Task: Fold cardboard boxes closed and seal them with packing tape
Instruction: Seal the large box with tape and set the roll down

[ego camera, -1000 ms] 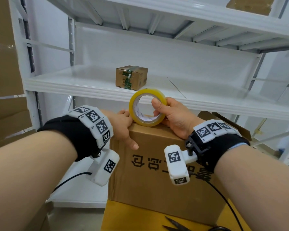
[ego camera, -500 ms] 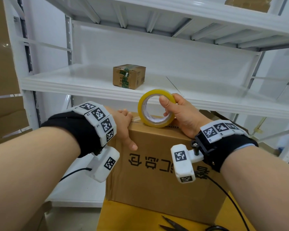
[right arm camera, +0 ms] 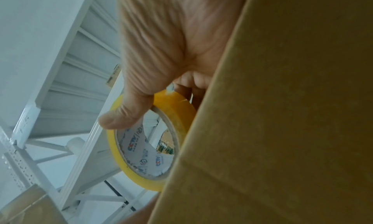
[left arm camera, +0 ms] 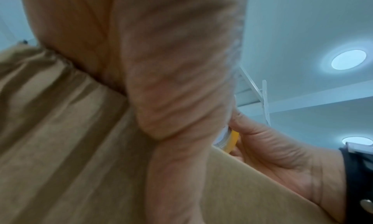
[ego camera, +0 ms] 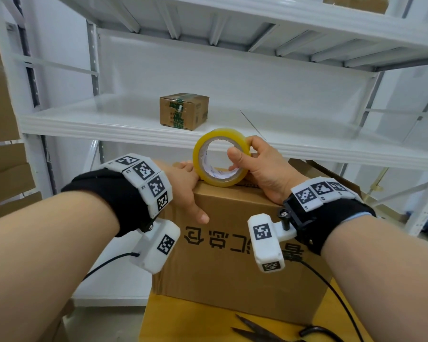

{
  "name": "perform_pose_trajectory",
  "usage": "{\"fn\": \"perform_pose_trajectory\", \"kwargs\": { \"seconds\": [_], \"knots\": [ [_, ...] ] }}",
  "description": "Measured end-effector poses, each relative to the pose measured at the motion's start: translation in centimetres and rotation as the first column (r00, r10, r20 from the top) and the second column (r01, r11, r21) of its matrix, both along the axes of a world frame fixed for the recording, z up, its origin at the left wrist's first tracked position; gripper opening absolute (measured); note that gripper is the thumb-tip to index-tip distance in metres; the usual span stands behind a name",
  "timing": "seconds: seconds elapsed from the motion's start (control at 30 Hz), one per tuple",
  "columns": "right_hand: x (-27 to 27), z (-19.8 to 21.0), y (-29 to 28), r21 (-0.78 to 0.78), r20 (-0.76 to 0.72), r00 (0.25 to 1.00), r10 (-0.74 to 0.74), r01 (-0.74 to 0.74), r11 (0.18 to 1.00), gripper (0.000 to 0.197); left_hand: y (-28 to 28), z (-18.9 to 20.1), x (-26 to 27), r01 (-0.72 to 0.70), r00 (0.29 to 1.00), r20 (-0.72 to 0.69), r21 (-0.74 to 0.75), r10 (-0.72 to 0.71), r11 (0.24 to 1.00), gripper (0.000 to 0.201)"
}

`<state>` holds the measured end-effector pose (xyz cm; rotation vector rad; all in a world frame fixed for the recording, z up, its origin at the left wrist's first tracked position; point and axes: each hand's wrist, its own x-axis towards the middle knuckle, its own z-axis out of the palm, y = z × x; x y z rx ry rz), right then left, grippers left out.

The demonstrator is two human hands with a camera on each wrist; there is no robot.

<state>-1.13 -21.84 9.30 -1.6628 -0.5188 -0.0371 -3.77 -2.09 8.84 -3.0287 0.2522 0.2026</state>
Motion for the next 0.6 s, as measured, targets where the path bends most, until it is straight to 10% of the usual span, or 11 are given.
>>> {"fn": "perform_pose_trajectory", "kwargs": {
  "seconds": [0.6],
  "knots": [
    [0.0, 0.0, -2.3, -0.012, -0.094, 0.995, -0.04, 0.039, 0.999, 0.066, -2.1, 0.3, -0.1, 0.023, 1.0, 0.019, 0.093, -0.025, 0.995, 0.131]
  ]
}}
